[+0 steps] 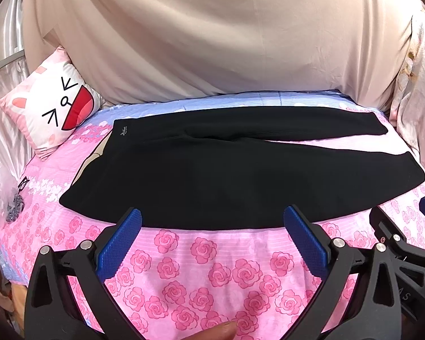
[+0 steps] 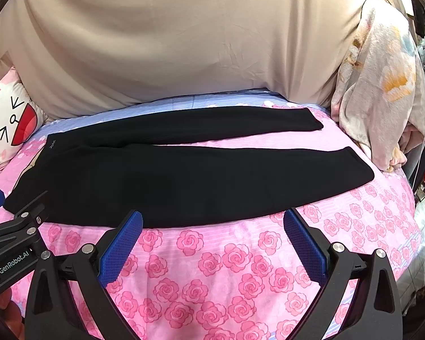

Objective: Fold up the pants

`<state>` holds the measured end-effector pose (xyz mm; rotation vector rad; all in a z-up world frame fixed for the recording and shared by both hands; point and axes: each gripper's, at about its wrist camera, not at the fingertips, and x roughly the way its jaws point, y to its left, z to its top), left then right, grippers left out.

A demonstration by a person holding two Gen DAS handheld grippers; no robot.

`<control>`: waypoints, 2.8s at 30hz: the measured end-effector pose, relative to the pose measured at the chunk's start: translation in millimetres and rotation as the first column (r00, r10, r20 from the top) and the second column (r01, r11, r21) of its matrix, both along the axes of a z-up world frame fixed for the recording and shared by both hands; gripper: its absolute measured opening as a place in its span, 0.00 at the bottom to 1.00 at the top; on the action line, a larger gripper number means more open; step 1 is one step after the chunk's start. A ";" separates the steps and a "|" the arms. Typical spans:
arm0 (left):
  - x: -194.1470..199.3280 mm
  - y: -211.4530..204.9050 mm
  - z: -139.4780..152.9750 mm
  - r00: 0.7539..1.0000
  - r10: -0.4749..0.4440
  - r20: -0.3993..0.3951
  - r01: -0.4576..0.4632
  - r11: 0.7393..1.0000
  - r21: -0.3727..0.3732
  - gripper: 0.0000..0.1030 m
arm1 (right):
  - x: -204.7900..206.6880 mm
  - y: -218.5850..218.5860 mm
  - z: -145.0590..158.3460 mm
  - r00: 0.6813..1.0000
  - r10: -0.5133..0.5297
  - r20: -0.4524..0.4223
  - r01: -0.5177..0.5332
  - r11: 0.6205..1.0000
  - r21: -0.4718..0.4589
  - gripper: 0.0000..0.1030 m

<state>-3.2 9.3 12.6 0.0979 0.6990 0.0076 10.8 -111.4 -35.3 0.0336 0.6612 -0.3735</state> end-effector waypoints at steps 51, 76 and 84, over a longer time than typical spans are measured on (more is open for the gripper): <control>7.4 0.5 -6.7 1.000 0.008 -0.008 -0.008 1.000 0.009 0.96 | 8.2 -1.5 -5.6 1.000 0.009 -0.019 -0.010 1.000 -0.010 0.95; 10.9 5.6 -7.9 1.000 0.014 -0.016 -0.014 1.000 0.018 0.96 | 9.6 -2.9 -10.7 0.999 0.007 -0.036 -0.007 1.000 -0.002 0.95; 32.8 9.9 -15.4 0.999 0.031 -0.028 -0.031 0.999 0.027 0.96 | 33.5 -16.7 -16.0 0.999 0.004 -0.051 -0.004 1.000 0.005 0.95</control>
